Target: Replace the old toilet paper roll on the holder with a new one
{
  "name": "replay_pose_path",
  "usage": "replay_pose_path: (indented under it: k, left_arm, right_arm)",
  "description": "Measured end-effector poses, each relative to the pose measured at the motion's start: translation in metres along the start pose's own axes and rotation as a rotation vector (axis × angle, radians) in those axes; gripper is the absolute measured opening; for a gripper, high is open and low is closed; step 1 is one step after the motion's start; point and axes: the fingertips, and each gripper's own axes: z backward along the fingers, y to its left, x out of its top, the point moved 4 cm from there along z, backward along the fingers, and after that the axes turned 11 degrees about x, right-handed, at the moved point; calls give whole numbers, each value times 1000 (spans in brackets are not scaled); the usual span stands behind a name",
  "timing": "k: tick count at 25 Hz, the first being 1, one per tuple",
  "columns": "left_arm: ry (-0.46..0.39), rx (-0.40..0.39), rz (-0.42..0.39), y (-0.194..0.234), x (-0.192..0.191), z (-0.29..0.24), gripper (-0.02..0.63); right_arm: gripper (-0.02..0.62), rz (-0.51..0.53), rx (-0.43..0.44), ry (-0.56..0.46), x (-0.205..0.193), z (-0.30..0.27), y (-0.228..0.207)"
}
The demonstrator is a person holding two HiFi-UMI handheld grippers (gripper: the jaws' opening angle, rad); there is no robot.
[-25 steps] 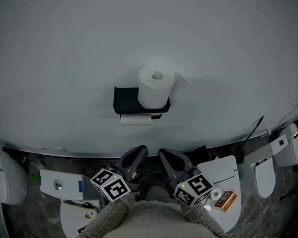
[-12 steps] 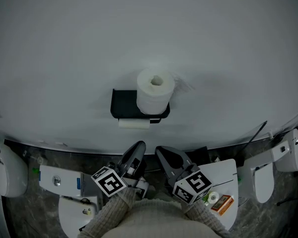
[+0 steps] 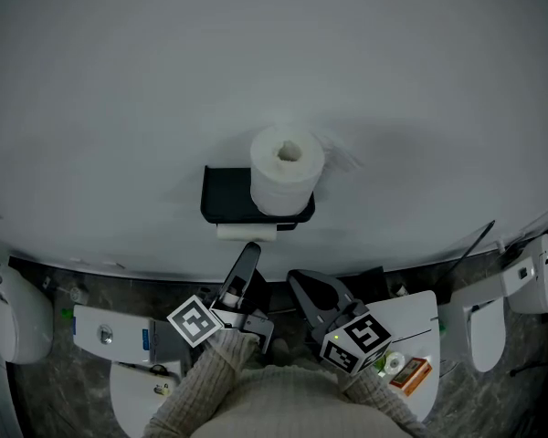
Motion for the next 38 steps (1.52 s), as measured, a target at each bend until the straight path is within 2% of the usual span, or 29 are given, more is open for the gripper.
replay_pose_path:
  k: [4, 12, 22, 27, 38]
  left_arm:
    - [-9, 8, 39, 4, 6, -12, 193]
    - [-13, 19, 40, 10, 14, -25, 212]
    - [-10, 19, 49, 15, 18, -33, 209]
    - [-1, -2, 46, 13, 18, -34, 158]
    - [1, 8, 51, 12, 17, -32, 155]
  right_arm:
    - [-3, 8, -5, 0, 3, -3, -5]
    - [-3, 0, -30, -6, 3, -5, -18]
    - [-3, -4, -31, -5, 2, -10, -22]
    - [-3, -2, -37, 2, 2, -9, -25]
    - [-3, 2, -33, 4, 3, -7, -21]
